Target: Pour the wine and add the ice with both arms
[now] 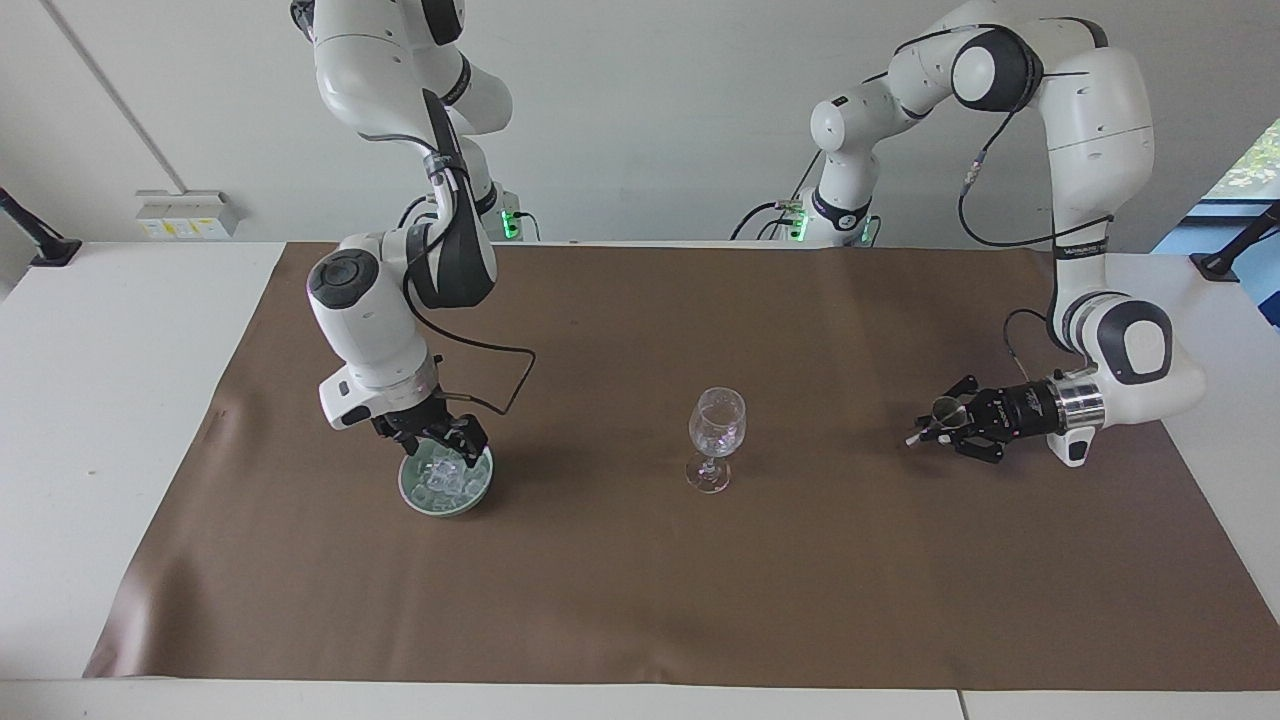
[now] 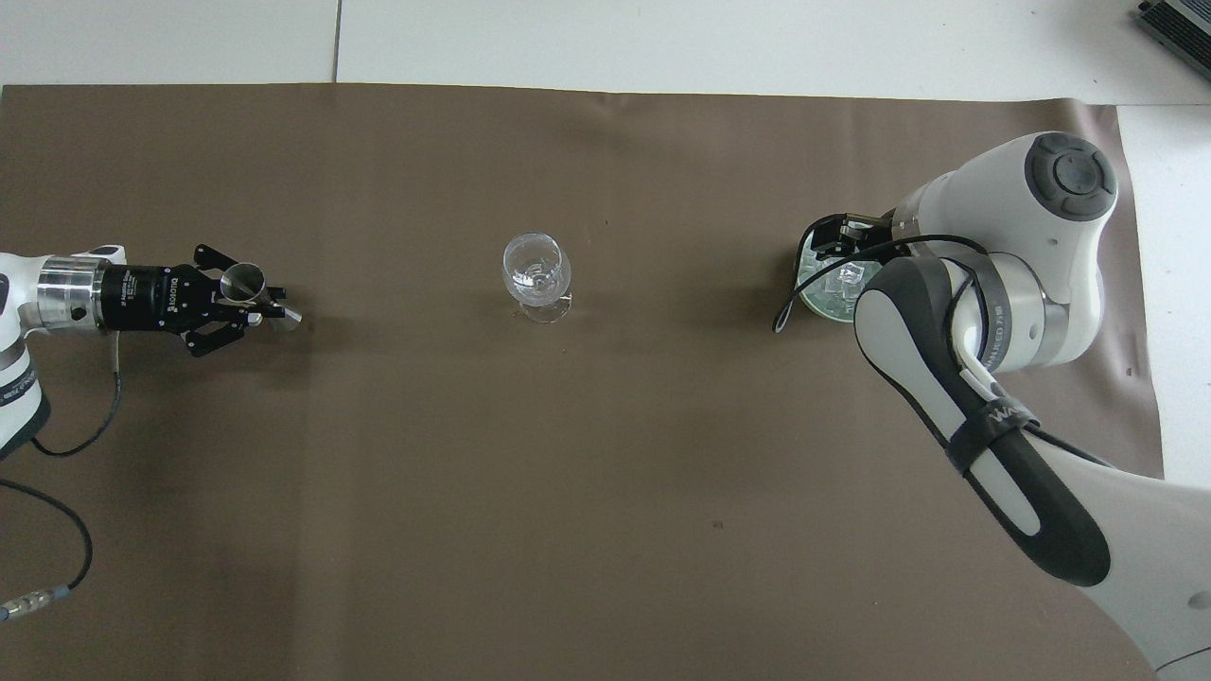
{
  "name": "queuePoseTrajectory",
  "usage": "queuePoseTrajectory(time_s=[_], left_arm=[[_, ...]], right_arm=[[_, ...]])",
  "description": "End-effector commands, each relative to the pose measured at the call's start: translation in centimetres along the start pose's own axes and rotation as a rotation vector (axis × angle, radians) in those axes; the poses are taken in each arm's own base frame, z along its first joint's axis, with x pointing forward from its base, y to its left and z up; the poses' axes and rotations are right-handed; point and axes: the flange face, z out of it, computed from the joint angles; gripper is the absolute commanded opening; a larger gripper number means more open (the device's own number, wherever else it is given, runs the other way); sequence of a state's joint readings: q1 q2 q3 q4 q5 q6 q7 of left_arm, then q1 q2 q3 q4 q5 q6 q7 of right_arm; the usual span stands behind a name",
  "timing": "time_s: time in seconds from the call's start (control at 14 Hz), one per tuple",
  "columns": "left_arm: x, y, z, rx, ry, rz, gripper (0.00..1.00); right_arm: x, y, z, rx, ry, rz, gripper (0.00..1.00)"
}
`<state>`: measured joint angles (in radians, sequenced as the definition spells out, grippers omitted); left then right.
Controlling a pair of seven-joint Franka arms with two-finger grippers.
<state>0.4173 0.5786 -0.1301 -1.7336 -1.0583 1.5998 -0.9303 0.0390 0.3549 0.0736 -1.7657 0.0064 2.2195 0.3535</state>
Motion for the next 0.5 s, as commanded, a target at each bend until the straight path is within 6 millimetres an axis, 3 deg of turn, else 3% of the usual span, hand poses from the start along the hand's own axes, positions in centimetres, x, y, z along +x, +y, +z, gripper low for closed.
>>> queuePoseTrajectory(time_s=[0.0,0.43], left_arm=[[0.6,-0.2,-0.4,-0.007,-0.034,0.007,0.00],[1.2,-0.4,-0.4,-0.008,-0.031,0.029,0.00]], right_arm=[[0.3,0.6,-0.2,-0.018,0.018,0.008,0.99],[-0.1,0.8,1.0,-0.023,0.000,0.015,0.93]])
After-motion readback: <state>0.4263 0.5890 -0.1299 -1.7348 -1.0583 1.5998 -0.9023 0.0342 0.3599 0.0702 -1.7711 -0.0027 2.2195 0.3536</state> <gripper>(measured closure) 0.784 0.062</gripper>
